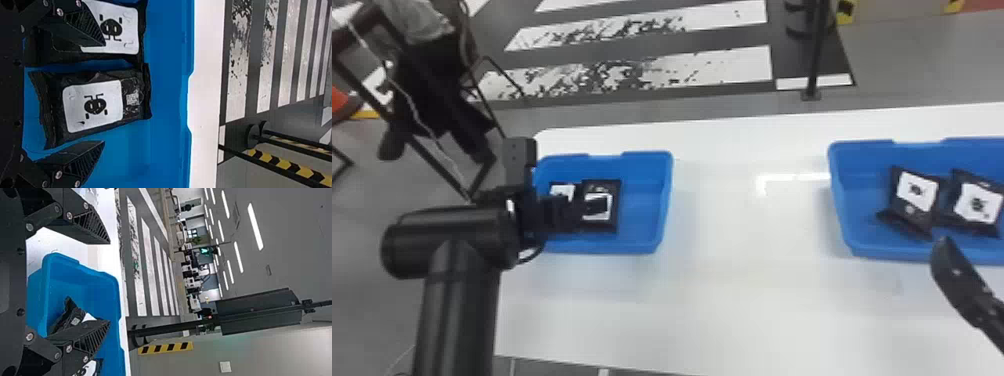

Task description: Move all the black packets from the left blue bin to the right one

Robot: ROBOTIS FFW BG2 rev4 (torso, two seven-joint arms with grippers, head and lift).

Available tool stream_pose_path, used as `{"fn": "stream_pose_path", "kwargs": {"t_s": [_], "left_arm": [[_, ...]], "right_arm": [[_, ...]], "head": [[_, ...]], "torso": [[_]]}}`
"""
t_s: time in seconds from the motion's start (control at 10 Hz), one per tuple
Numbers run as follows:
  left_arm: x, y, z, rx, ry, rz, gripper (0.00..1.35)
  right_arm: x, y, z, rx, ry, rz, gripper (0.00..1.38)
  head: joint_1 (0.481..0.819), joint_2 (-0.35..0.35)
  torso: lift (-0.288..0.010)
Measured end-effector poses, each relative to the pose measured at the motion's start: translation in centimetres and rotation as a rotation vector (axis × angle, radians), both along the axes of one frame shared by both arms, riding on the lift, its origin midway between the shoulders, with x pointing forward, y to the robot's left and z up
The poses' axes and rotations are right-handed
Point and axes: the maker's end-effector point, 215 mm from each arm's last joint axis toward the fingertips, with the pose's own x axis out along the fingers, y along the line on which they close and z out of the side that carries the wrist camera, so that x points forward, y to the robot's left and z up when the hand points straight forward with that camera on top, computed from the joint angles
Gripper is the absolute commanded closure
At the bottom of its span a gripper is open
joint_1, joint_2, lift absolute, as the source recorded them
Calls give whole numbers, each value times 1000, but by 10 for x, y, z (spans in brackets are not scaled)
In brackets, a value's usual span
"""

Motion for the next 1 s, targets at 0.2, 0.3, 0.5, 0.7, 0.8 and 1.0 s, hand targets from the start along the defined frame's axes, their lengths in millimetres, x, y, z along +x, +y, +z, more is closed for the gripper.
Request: {"fn": "stream_pose_path", "kwargs": {"t_s": [0.2,0.3,0.5,0.7,0.8,1.0], "left_arm": [[8,-22,-16,-28,41,-51,243],[7,-28,-26,-44,70,-62,265],[-4,-32,-41,-53,127,-57,835],[-7,-32,-44,-47,134,-59,1202],[-4,-35,-40,-42,109,-76,1204],[0,-34,-12,18,40,-102,1204]], "right_arm": [[1,1,-1,6,3,5,337],[1,2,-2,9,4,6,337],[1,2,-4,17,10,9,341],[1,3,-4,19,12,10,343],[0,3,-5,22,13,11,344],[0,3,-6,27,16,11,349]], "head": [[695,200],[695,190],[695,186],[695,188],[695,186],[695,184]], "torso": [[-140],[-140],[-140],[-140],[-140],[-140]]}}
